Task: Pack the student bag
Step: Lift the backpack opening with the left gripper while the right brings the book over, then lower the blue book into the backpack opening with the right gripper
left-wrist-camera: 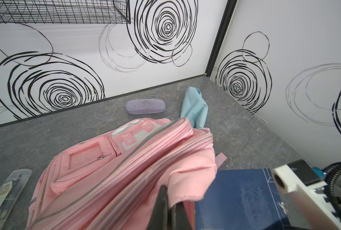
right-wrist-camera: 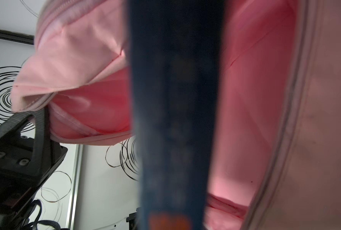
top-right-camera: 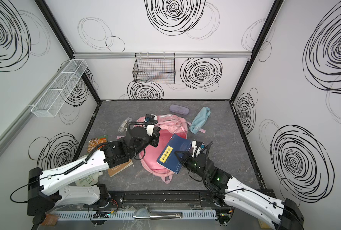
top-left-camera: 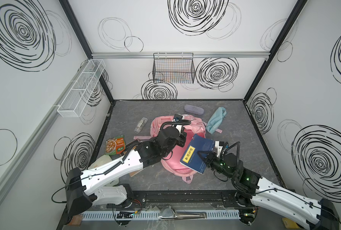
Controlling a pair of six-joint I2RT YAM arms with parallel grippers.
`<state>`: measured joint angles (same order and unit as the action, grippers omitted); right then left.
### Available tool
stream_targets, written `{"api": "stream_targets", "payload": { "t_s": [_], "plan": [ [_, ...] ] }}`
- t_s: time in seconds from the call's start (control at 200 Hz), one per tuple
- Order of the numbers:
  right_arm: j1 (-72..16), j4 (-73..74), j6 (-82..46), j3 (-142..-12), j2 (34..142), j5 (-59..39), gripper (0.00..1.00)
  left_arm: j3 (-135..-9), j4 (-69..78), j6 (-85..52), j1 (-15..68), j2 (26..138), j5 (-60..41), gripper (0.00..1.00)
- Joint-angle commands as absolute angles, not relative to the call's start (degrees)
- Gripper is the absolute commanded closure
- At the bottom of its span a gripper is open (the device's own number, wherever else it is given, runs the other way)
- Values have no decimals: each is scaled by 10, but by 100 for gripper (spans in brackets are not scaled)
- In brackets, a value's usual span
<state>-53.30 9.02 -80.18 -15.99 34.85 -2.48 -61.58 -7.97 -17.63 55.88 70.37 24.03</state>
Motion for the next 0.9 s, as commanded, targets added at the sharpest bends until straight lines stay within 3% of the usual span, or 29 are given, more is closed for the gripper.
{"api": "stream_targets", "payload": {
  "t_s": [0.0,0.145,0.475,0.895],
  "plan": [
    [-546,80,-809,-197,332,-14,100,-646,12,-196,557,708,245,100],
    [-564,78,-823,-192,334,-5,100,-649,20,-210,557,708,230,100],
    [-565,263,-791,-174,451,89,100,-667,0,-230,569,685,210,100],
    [-486,364,-801,-193,588,101,100,-686,-17,-258,592,684,169,100]
  ]
}}
